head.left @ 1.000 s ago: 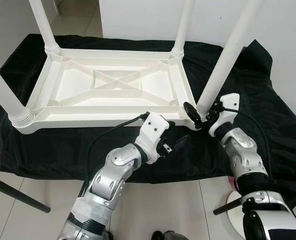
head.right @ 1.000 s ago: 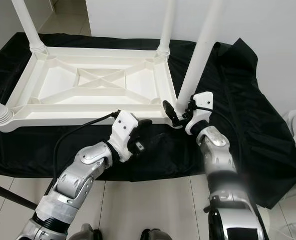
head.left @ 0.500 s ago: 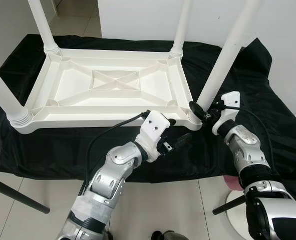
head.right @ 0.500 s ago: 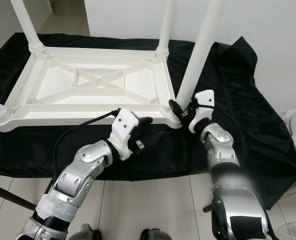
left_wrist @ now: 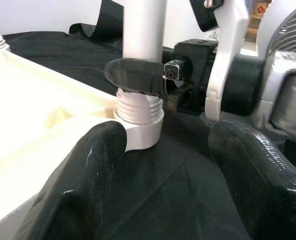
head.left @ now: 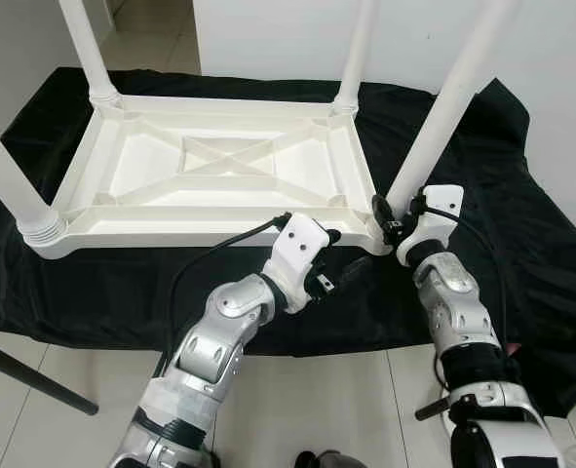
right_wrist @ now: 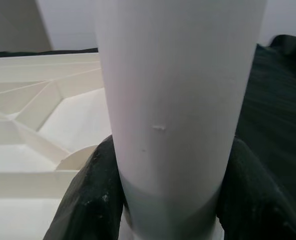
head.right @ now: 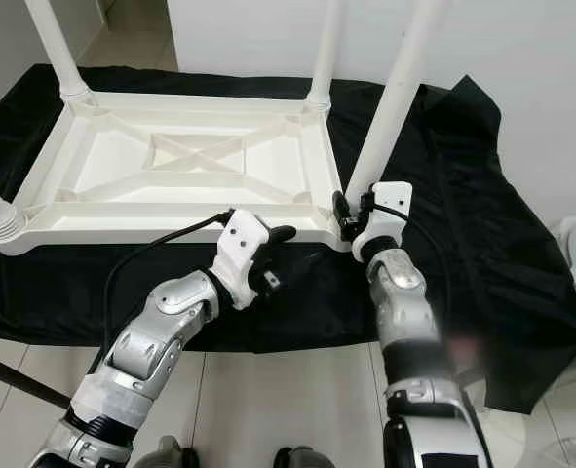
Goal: Building children table
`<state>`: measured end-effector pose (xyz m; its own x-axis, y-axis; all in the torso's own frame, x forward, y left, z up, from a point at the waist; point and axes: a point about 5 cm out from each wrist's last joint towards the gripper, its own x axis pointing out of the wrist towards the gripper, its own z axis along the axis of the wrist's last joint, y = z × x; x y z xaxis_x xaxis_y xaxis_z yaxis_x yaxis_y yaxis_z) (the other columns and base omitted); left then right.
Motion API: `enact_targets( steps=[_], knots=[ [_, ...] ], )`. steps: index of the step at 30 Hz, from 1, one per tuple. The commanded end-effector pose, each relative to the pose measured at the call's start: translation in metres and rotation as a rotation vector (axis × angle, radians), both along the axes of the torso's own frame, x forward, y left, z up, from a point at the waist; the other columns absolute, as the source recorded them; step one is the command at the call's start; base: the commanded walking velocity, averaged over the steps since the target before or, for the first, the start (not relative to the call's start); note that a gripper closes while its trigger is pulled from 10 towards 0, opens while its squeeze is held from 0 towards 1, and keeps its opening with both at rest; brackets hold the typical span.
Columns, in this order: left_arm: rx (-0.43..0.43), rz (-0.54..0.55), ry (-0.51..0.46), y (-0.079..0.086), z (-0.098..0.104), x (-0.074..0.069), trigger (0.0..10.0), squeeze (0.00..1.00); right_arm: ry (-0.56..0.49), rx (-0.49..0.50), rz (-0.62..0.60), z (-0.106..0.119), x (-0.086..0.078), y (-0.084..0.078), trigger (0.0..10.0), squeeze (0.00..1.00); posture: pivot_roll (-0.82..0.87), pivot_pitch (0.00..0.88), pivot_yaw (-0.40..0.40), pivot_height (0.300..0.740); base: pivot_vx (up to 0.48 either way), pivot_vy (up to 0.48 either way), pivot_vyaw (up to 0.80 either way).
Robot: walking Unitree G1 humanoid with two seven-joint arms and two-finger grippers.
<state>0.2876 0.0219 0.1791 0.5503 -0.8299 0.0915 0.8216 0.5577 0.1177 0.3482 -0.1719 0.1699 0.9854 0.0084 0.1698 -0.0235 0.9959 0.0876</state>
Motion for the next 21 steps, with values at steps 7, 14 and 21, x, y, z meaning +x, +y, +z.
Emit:
enact_targets(
  steps=[7,14,21],
  knots=[
    [0.007,0.012,0.01,-0.001,-0.004,0.0,10.0,0.0,0.084,0.095,-0.272,-0.016,-0.023,0.005,10.0,0.0,-0.04,0.1,-0.037,0.74,0.0,0.0,0.0],
    [-0.004,0.017,0.012,-0.002,-0.003,0.002,10.0,0.0,0.074,0.064,-0.303,-0.01,-0.041,0.025,10.0,0.0,-0.05,0.098,-0.034,0.74,0.0,0.0,0.0],
    [-0.006,0.014,0.022,-0.002,-0.003,0.002,10.0,0.0,0.061,0.051,-0.292,-0.009,-0.038,0.007,10.0,1.0,-0.04,0.095,-0.036,0.74,0.0,0.0,0.0]
  ],
)
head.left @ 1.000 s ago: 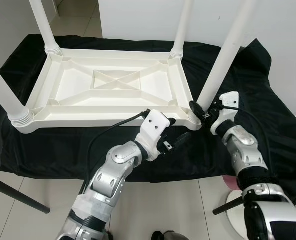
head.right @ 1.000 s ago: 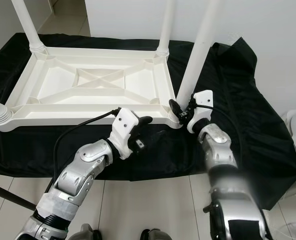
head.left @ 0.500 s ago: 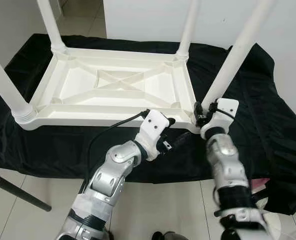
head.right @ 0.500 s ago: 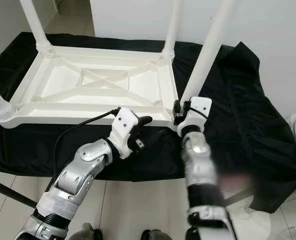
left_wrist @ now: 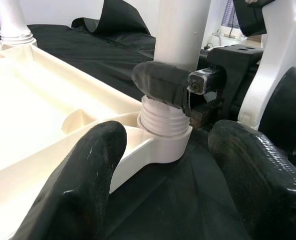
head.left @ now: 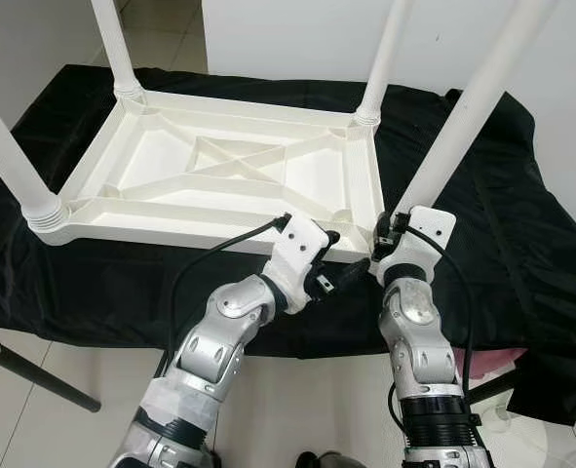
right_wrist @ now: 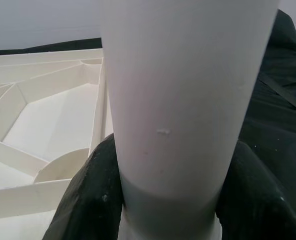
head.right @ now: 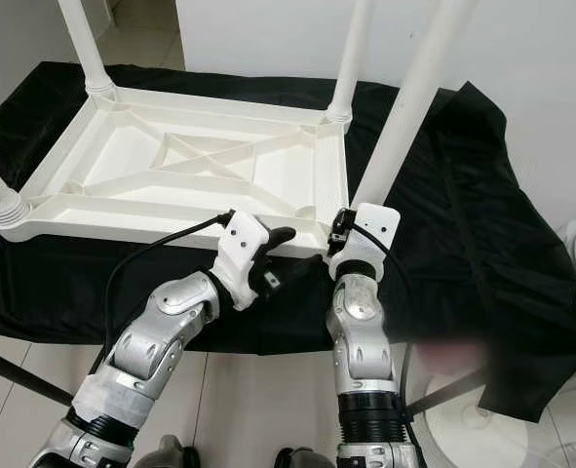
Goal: Building children table
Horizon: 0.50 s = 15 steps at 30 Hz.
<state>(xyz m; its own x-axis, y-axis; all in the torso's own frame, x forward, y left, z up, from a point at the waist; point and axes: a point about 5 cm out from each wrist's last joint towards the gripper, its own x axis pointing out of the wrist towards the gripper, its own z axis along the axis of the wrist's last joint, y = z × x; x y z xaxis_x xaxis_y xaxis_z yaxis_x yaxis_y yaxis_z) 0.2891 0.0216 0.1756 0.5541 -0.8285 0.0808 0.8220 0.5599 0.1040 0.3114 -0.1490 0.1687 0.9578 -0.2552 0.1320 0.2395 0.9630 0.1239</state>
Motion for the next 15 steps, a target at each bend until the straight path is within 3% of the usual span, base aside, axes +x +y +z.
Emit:
enact_targets(
  steps=[1,11,12,13,14,15],
  knots=[
    [-0.007,0.011,0.004,-0.001,0.001,0.001,10.0,0.0,0.027,0.013,-0.029,-0.008,-0.001,-0.016,10.0,1.0,-0.04,0.095,-0.036,0.74,0.0,0.0,0.0],
    [-0.006,-0.003,0.003,-0.001,0.0,-0.003,10.0,0.0,-0.024,0.012,0.097,-0.002,0.003,-0.026,10.0,1.0,-0.04,0.096,-0.037,0.74,0.0,0.0,0.0],
    [-0.002,-0.004,-0.002,-0.001,0.0,-0.003,10.0,0.0,-0.023,0.006,0.121,-0.002,0.005,-0.027,10.0,0.29,-0.04,0.095,-0.036,0.74,0.0,0.0,0.0],
    [-0.002,-0.004,-0.002,-0.001,0.0,-0.003,10.0,0.0,-0.023,0.006,0.121,-0.002,0.005,-0.027,10.0,0.29,-0.04,0.095,-0.036,0.74,0.0,0.0,0.0],
    [-0.003,-0.003,0.005,0.0,0.0,-0.002,10.0,0.0,-0.028,-0.006,0.208,-0.001,0.008,-0.028,10.0,0.29,-0.04,0.093,-0.035,0.74,0.0,0.0,0.0],
    [-0.005,-0.001,0.011,0.0,0.0,-0.001,10.0,0.0,-0.039,-0.026,0.285,-0.001,0.009,-0.028,10.0,0.0,-0.04,0.093,-0.035,0.74,0.0,0.0,0.0]
  ],
)
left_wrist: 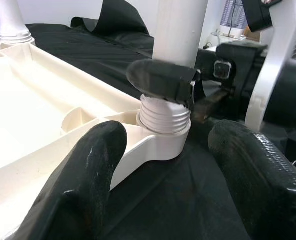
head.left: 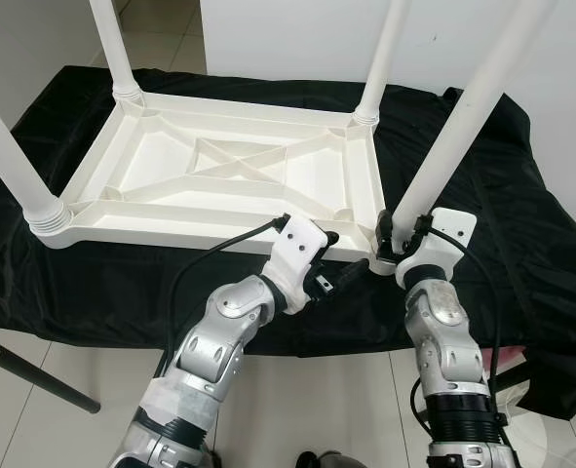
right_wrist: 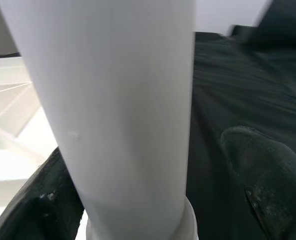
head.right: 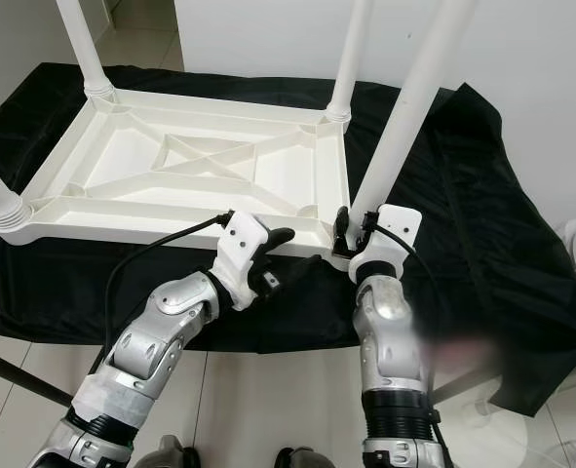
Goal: Building children table
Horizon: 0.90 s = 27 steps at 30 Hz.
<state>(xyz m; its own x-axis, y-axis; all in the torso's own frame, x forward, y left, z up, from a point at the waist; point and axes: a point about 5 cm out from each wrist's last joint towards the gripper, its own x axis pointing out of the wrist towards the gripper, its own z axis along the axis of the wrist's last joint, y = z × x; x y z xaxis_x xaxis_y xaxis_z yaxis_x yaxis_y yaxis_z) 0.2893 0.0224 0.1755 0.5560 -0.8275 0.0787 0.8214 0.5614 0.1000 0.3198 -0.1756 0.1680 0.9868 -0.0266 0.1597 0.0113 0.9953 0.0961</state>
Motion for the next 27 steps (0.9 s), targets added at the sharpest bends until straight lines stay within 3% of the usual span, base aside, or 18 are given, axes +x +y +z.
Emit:
enact_targets(
  steps=[1,2,6,21,22,23,27],
  knots=[
    [-0.006,-0.002,0.012,-0.001,0.0,-0.001,10.0,0.0,-0.026,-0.014,0.112,0.001,0.002,-0.002,10.0,0.0,-0.04,0.093,-0.035,0.74,0.0,0.0,0.0],
    [-0.006,-0.002,0.012,-0.001,0.0,-0.001,10.0,0.0,-0.026,-0.014,0.112,0.001,0.002,-0.002,10.0,0.0,-0.04,0.093,-0.035,0.74,0.0,0.0,0.0],
    [-0.006,-0.014,-0.004,-0.004,0.002,-0.003,10.0,0.0,-0.026,-0.158,0.376,-0.005,0.002,0.003,10.0,0.0,-0.03,0.085,-0.031,0.74,0.0,0.0,0.0],
    [0.037,-0.136,0.042,-0.001,-0.006,-0.015,10.0,0.0,0.01,-0.23,0.586,-0.01,0.015,-0.01,10.0,0.0,-0.03,0.079,-0.02,0.74,0.0,0.0,0.0],
    [0.049,-0.156,0.026,0.0,-0.007,-0.016,10.0,0.0,0.014,-0.24,0.61,-0.012,0.016,-0.01,2.6,0.0,-0.04,0.077,-0.021,0.74,0.0,0.0,0.0],
    [0.056,-0.171,0.027,0.001,-0.008,-0.018,10.0,0.0,0.021,-0.239,0.626,-0.013,0.017,-0.011,0.0,0.0,-0.04,0.074,-0.022,0.74,0.0,0.0,0.0],
    [0.063,-0.174,0.029,0.0,-0.008,-0.016,10.0,0.0,0.024,-0.23,0.644,-0.016,0.02,-0.012,0.0,0.0,-0.03,0.071,-0.026,0.74,0.0,0.0,0.0]
  ],
)
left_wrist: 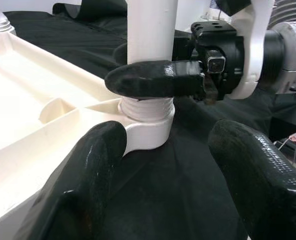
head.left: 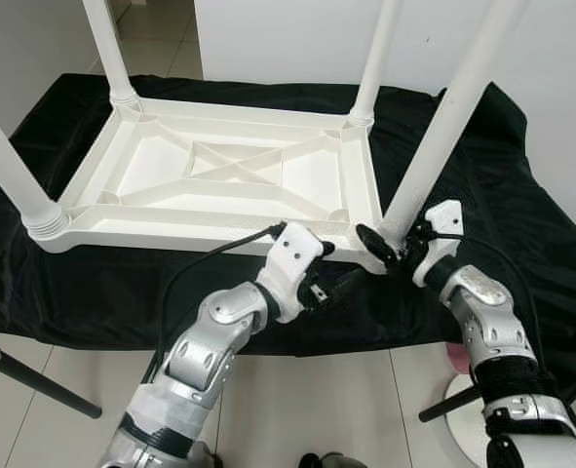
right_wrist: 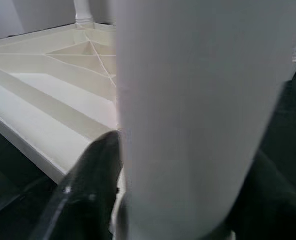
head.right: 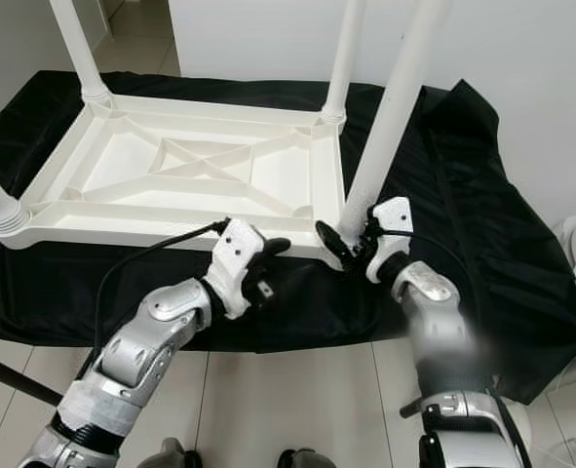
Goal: Building children table
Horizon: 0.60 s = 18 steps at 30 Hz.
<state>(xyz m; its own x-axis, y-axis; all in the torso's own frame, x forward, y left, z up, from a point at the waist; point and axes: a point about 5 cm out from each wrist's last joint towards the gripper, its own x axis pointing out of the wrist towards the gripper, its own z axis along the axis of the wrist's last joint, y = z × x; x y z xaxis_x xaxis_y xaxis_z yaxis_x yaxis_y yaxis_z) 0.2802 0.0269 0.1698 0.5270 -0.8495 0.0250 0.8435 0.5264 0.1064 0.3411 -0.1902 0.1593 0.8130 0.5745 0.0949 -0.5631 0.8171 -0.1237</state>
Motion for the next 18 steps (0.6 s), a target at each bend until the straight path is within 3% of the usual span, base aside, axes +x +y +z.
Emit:
enact_targets(
  steps=[1,7,8,9,18],
  knots=[
    [0.01,-0.133,0.01,-0.0051,-0.0017,-0.0059,10.0,0.0,0.032,-0.001,0.03,-0.0074,-0.0007,0.0029,0.0,0.0,-0.03,0.069,-0.03,0.74,0.0,0.0,0.0],
    [0.008,-0.109,0.012,-0.0058,-0.0003,-0.003,10.0,0.0,0.034,0.012,0.026,-0.0078,-0.001,0.0026,0.0,0.0,-0.04,0.067,-0.031,0.74,0.0,0.0,0.0],
    [0.012,-0.098,0.008,-0.0064,-0.0003,-0.0022,10.0,0.0,0.036,0.019,0.026,-0.0082,-0.0011,0.0025,3.3,0.0,-0.04,0.069,-0.032,0.74,0.0,0.0,0.0],
    [0.022,-0.077,-0.01,-0.0068,-0.0002,-0.001,10.0,0.0,0.04,0.026,0.025,-0.0088,-0.0015,0.0027,10.0,0.0,-0.04,0.07,-0.034,0.74,0.0,0.0,0.0],
    [0.027,-0.035,0.023,-0.0055,-0.004,0.0018,10.0,0.0,0.047,0.04,-0.031,-0.0109,-0.0027,0.0031,10.0,0.0,-0.06,0.067,-0.033,0.74,0.0,0.0,0.0]
  ],
)
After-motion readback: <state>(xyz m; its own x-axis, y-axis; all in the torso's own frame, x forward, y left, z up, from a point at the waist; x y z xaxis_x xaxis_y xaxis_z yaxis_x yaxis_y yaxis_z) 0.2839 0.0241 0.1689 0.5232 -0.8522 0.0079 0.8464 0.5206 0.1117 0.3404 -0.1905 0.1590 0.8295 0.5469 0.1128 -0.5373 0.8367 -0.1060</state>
